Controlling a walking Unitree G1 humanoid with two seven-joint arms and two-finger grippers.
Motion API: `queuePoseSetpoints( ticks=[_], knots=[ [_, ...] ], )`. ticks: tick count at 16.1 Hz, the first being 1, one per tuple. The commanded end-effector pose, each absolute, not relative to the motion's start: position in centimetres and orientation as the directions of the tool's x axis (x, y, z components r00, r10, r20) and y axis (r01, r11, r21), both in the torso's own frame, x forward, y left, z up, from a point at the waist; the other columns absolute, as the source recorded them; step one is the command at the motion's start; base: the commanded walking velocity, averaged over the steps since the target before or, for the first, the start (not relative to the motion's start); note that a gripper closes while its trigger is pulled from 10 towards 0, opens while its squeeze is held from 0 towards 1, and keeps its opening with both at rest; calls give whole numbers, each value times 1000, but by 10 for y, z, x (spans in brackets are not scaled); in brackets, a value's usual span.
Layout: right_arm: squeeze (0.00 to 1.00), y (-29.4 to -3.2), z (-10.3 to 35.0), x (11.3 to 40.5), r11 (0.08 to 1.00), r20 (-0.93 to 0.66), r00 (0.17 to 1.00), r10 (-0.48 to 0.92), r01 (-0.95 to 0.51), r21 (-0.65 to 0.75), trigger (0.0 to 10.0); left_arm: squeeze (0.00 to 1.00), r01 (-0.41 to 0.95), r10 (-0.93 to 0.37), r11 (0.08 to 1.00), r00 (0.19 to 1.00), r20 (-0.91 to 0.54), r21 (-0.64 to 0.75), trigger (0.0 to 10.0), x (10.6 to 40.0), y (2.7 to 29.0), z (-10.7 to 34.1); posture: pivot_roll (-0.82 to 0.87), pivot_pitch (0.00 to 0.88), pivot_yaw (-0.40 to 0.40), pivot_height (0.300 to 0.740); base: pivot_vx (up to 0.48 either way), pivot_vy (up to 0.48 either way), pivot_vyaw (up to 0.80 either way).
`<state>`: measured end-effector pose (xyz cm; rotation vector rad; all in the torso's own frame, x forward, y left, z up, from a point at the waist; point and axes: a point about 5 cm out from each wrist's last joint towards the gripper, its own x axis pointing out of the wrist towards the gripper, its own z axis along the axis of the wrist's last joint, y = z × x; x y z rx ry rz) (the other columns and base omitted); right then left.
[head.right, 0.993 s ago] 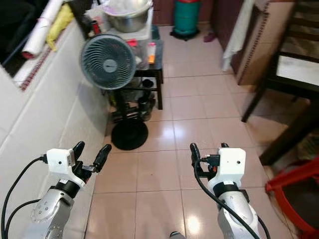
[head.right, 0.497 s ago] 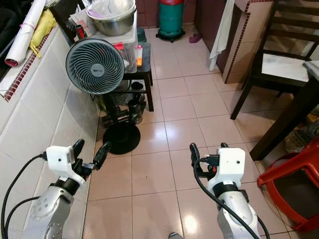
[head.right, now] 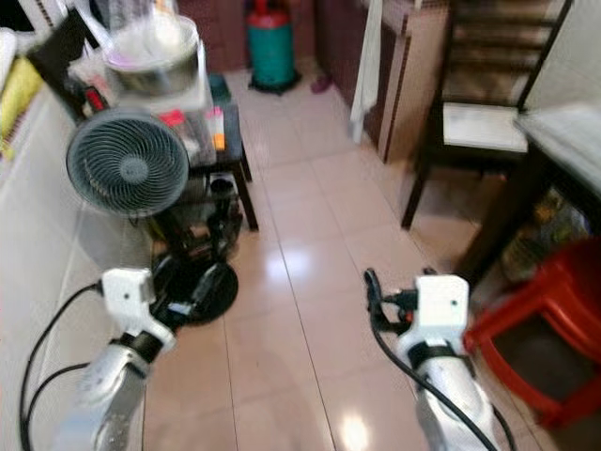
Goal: Setting the table
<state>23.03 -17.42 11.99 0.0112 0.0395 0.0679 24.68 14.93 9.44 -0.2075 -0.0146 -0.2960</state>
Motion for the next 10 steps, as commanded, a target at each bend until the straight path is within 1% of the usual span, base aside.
queuePoseSetpoints(
  ticks=[1,10],
  knots=[
    [0,-169,119,228,996,-43,995,88,-87,22,10000,0,260,-263,946,965,11,-192,10000,244,158,89,-83,111,81,740,334,0,-800],
    [0,-168,122,231,996,-35,996,86,-86,18,10000,0,275,-279,939,960,9,-206,10000,246,152,86,-96,113,76,740,332,0,-800]
  ],
)
